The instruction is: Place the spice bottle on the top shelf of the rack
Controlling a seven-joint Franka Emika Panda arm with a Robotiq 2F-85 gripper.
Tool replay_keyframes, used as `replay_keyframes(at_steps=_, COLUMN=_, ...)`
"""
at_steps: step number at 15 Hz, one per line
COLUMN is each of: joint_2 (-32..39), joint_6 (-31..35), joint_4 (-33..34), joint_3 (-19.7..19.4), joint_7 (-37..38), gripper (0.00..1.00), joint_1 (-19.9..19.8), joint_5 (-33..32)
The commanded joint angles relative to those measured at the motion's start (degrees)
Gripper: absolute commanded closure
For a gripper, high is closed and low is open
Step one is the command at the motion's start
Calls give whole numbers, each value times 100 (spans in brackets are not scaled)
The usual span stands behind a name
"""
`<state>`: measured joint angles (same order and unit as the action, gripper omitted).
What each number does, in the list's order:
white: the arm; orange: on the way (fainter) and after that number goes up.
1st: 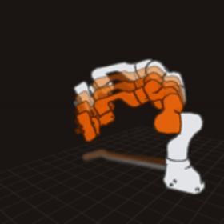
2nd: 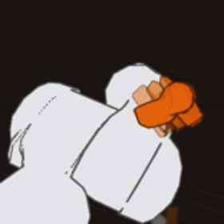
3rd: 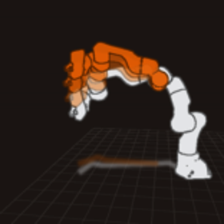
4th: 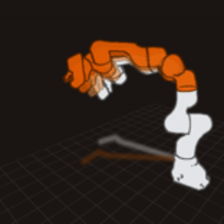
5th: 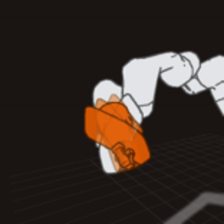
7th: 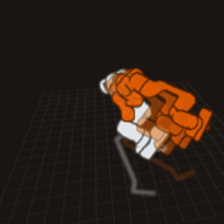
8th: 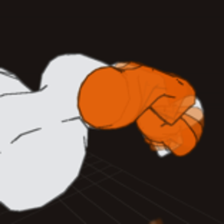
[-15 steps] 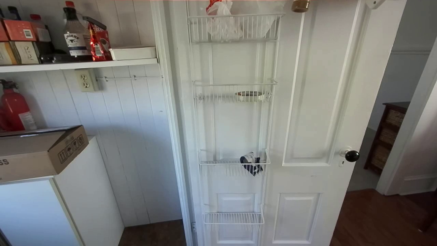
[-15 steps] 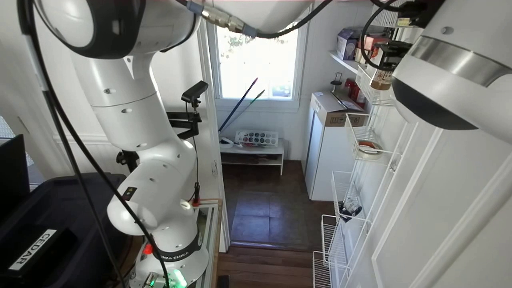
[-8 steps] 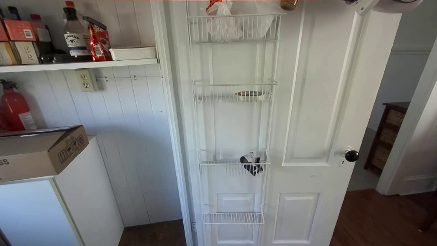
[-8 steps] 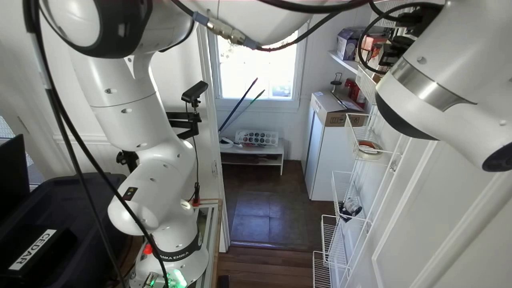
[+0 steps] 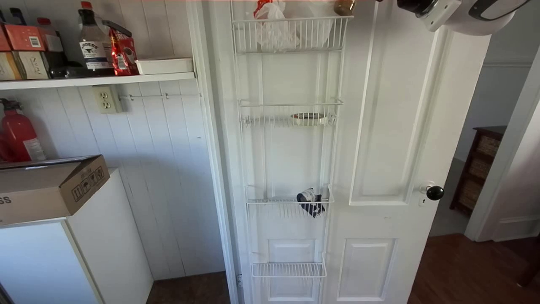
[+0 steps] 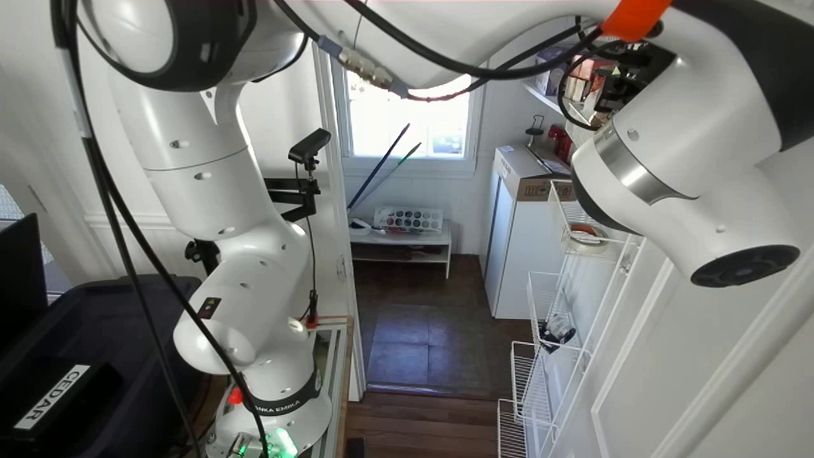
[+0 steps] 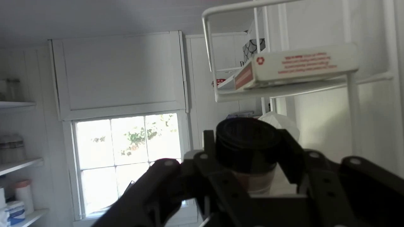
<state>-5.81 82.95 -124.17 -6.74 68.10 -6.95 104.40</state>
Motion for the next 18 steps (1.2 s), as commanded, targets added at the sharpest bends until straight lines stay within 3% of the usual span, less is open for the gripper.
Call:
replay_keyframes(at_steps=1, joint_2=-165, joint_6=162, joint_4=-279, joint_3=86, joint_7=-431, gripper=74, joint_1=107, joint_5=367)
replay_keyframes(at_steps=8, joint_2=-122, joint_6=319, joint_4=-241, joint_3=215, joint_7=-1532, gripper=74, joint_1=207, joint_5=508)
replay_keyframes(at_steps=18, joint_2=-58, joint_6=1549, joint_4=53, joint_3=386, joint_7=-2125, gripper=74, joint_1=286, joint_5=97)
